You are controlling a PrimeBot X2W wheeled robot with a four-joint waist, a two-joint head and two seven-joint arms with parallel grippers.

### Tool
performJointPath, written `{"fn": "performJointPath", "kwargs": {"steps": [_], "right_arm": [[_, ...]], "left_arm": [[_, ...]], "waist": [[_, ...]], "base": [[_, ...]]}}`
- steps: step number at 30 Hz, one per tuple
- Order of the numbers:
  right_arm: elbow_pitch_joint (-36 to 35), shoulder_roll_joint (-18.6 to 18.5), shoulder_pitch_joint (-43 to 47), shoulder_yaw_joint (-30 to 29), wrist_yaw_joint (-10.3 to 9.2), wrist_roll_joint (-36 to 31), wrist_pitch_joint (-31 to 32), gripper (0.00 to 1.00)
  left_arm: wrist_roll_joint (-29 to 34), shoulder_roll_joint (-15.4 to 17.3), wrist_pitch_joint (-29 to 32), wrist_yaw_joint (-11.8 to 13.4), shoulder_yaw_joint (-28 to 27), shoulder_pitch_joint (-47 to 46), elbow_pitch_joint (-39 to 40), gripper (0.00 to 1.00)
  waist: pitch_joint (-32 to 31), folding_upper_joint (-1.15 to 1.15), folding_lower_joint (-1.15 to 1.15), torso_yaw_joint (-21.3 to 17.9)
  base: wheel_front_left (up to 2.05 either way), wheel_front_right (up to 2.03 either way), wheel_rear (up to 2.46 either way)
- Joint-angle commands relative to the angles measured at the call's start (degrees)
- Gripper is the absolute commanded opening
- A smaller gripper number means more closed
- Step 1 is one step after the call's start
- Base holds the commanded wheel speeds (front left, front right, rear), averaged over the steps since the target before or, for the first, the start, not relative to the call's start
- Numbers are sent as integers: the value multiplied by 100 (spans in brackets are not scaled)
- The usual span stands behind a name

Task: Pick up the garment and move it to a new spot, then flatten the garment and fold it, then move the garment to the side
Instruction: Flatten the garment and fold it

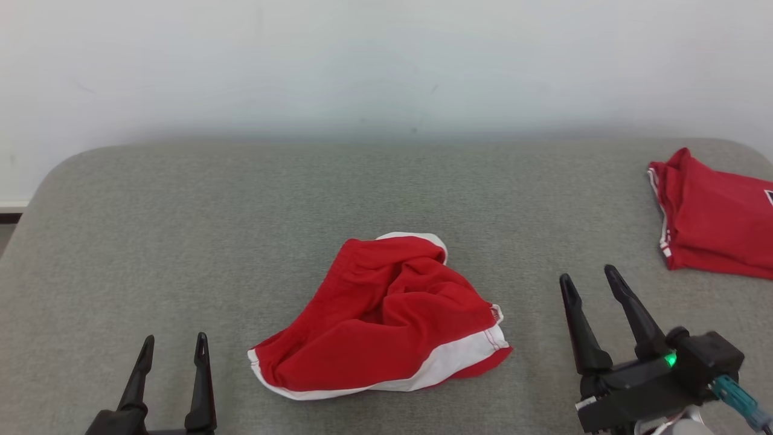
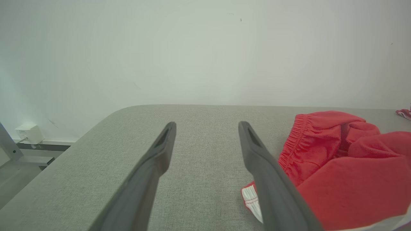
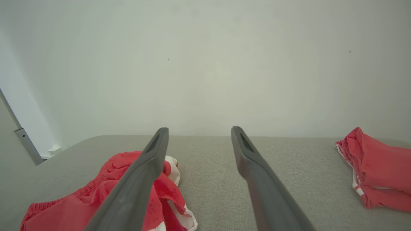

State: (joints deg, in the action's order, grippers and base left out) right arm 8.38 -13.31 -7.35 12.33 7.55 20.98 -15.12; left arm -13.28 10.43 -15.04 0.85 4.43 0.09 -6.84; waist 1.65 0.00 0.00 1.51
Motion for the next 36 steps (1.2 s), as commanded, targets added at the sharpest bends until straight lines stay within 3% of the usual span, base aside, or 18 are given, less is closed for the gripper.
{"fn": "performJointPath", "kwargs": {"steps": [1, 13, 36], "right_arm": [[-63, 52, 156, -83, -15, -40, -1, 100], [-454, 337, 994, -582, -15, -165, -2, 100], [-346, 370, 1181, -509, -15, -173, 24, 100]], "left_arm": [[16, 32, -16, 10, -6, 96, 24, 100], [-17, 111, -16, 44, 18, 113, 53, 100], [-94, 239, 18, 84, 103, 201, -51, 100]], "waist": [[13, 0, 0, -158], [-5, 0, 0, -332], [-93, 0, 0, -177]], "base": [[0, 0, 0], [0, 0, 0], [0, 0, 0]]}}
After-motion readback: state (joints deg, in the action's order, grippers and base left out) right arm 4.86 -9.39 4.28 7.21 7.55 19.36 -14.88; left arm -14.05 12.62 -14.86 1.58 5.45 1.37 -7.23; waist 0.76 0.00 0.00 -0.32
